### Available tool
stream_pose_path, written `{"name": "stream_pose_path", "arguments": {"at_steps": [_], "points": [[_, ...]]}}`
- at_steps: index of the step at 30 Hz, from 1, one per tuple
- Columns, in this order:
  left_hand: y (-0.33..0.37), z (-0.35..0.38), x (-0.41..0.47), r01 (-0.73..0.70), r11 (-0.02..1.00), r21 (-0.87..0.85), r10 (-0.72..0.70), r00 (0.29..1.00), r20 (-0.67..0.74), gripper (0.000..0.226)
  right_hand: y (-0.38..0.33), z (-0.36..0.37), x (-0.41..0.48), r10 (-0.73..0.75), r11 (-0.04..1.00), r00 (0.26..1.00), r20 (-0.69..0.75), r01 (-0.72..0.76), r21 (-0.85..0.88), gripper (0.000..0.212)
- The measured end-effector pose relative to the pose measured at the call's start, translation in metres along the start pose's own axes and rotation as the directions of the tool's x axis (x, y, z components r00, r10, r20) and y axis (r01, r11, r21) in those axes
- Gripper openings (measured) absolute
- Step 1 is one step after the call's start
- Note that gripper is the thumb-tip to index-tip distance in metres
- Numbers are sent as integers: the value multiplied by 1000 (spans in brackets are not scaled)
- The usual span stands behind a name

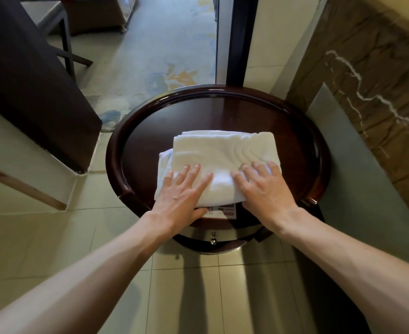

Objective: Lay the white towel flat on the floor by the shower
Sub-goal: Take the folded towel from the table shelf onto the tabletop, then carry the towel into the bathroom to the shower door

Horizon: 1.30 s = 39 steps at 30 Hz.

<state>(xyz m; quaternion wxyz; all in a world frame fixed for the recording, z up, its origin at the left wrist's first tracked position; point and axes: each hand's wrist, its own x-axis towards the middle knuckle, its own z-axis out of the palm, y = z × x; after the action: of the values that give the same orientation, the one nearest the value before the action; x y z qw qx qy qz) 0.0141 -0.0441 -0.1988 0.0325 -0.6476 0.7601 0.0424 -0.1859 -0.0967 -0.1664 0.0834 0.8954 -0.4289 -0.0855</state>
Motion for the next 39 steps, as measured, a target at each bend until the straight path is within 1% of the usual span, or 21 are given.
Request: {"name": "stream_pose_path", "arguments": {"at_steps": [3, 6, 10, 13, 18, 25, 28, 33, 39], "points": [[2, -12, 0, 26, 1000, -5, -26, 1000, 4, 88, 4, -13, 0, -15, 999, 1000, -25, 16, 29, 41], [2, -33, 0, 44, 999, -33, -45, 998, -32, 80, 9, -32, 2, -27, 998, 999, -34, 28, 54, 37], [1, -70, -4, 56, 994, -92, -62, 996, -62, 69, 17, -67, 6, -52, 996, 998, -29, 53, 65, 43], [-4, -101, -8, 59, 996, -61, -62, 996, -57, 63, 21, -97, 7, -67, 995, 997, -31, 69, 68, 45], [-13, -154, -22, 59, 998, 5, -58, 997, -49, 66, 23, -150, 7, -96, 993, 995, -27, 97, 62, 48], [-29, -237, -54, 91, 996, -25, -93, 993, -67, 60, 17, -233, 1, -138, 983, 989, -58, 143, 112, 51], [-39, -280, -67, 96, 995, -14, -97, 991, -91, 61, 15, -274, 2, -147, 982, 985, -92, 157, 107, 52], [-56, -358, -85, 121, 992, 37, -112, 977, -182, 61, 16, -348, 6, -142, 981, 975, -173, 162, 109, 51], [-71, -441, -108, 152, 988, 10, -144, 951, -274, 58, 17, -428, 7, -147, 975, 944, -295, 188, 118, 51]]}}
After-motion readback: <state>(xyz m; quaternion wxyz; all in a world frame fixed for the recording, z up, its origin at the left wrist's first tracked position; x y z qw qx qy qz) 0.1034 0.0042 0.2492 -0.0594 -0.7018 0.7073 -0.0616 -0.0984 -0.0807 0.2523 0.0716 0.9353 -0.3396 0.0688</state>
